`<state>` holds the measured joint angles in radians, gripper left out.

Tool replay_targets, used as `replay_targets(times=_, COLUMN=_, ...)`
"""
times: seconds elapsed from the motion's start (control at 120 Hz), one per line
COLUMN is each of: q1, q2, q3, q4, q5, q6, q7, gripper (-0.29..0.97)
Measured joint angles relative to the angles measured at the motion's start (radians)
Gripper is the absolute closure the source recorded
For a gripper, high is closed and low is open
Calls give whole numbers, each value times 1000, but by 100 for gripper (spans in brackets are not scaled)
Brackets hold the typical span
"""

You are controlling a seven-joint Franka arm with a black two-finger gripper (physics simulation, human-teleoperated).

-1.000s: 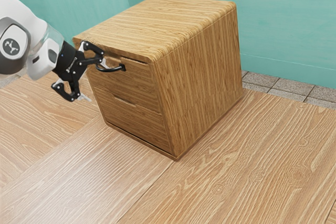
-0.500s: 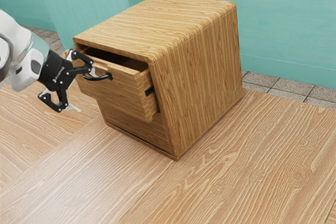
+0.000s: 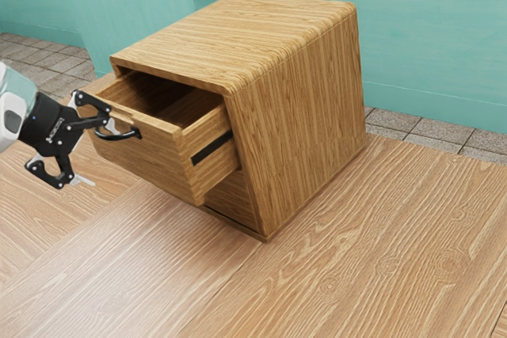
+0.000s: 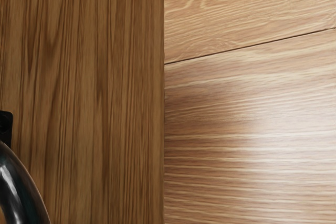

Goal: Pull the drawer handle with one arm to open the drawer

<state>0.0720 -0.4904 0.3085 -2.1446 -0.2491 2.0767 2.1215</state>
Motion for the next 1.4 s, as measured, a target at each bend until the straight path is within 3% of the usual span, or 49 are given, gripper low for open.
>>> replay_targets(times=0.258, q1=0, q2=-80, q3=7, q4=-51, q5=15, q6=-15, q7=6, gripper=0)
replay_targets(times=0.35, q1=1, q2=-112, q3=11, q4=-61, q5=26, q6=-29, q7=8, gripper=7)
replay_targets(times=0.4, q1=1, q2=-122, q3=13, q4=-66, q5=36, q6=-39, q7=9, gripper=5)
replay_targets(times=0.5, q1=0, q2=-135, q3=15, q4=-78, q5=48, q6=-58, q7=10, gripper=-2)
replay_targets(times=0.775, q1=0, q2=-179, q3=71, q4=-91, q5=68, q6=-102, q7=14, gripper=2)
replay_targets(times=1.042, q1=-1, q2=-205, q3=71, q4=-109, q5=78, q6=-146, q7=16, gripper=-3)
replay_targets(times=1.4, q1=-6, q2=-244, q3=64, q4=-122, q5=82, q6=-179, q7=15, gripper=0)
